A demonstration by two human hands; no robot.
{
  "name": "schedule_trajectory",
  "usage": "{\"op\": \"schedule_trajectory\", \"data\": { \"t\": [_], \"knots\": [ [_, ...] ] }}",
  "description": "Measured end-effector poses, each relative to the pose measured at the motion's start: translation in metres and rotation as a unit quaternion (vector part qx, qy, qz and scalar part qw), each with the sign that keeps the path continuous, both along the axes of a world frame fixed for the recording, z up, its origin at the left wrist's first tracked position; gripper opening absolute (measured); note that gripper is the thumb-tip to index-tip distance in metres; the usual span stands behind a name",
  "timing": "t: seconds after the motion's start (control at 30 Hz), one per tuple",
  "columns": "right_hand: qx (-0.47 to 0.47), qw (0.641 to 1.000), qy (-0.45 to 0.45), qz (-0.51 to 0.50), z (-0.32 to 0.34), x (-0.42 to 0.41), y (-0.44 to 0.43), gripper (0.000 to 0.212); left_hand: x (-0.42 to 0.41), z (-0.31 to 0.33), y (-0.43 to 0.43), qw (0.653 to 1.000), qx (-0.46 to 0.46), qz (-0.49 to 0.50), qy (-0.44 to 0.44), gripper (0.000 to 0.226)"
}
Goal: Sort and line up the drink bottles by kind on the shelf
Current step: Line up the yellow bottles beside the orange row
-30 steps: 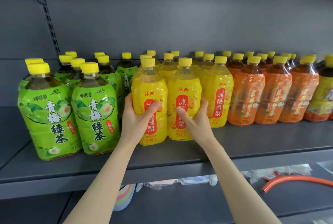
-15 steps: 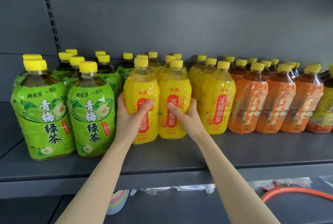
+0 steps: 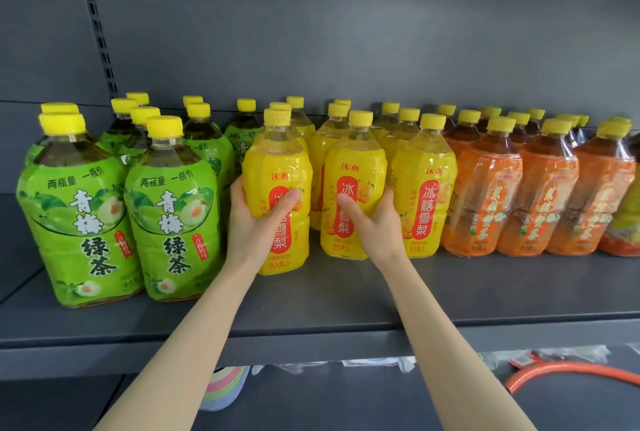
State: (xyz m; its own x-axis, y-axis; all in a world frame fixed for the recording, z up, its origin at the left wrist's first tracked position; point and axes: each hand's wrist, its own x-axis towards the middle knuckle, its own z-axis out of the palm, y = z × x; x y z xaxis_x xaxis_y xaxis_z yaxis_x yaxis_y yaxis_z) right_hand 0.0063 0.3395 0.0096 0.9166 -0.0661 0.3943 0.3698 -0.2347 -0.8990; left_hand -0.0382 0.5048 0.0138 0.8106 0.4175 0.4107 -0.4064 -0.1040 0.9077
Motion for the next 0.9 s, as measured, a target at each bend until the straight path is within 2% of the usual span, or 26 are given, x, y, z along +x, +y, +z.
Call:
{"op": "schedule_trajectory", "data": {
  "t": [0.13, 0.3, 0.4, 0.47, 0.53, 0.57, 0.7, 0.77, 0.9],
  "knots": [
    [-0.006, 1.0, -0.007, -0.022, -0.001, -0.003, -0.001, 0.08, 0.002, -0.002, 0.0, 1.0, 0.017, 0.0, -0.003, 0.086],
    [-0.002, 1.0, -0.009, -0.025, 0.0, -0.006, -0.001, 0.077, -0.004, -0.011, 0.001, 0.993, 0.102, 0.056, 0.013, 0.108],
    [-0.007, 0.999, -0.026, -0.032, 0.0, -0.01, -0.002, 0.073, -0.028, -0.016, -0.015, 0.98, 0.159, 0.119, -0.028, 0.088],
    [-0.007, 0.998, -0.039, -0.042, -0.002, -0.014, -0.004, 0.076, -0.047, -0.019, -0.032, 0.962, 0.181, 0.159, -0.125, 0.064],
    [-0.001, 0.997, -0.053, -0.047, -0.005, -0.023, -0.01, 0.082, -0.054, -0.025, -0.048, 0.954, 0.179, 0.146, -0.193, 0.047],
    [0.005, 0.997, -0.06, -0.051, -0.007, -0.028, -0.014, 0.083, -0.053, -0.027, -0.056, 0.958, 0.168, 0.12, -0.197, 0.041],
    [0.031, 0.994, -0.082, -0.059, -0.012, -0.048, -0.038, 0.08, -0.035, -0.02, -0.085, 0.991, 0.084, 0.03, -0.098, 0.034],
    [0.044, 0.993, -0.089, -0.058, -0.012, -0.056, -0.051, 0.079, -0.019, -0.016, -0.095, 0.997, 0.056, 0.024, -0.044, 0.037],
    [0.055, 0.993, -0.095, -0.04, -0.011, -0.06, -0.074, 0.061, 0.016, -0.005, -0.11, 1.0, -0.008, -0.002, 0.0, 0.048]
  ]
}}
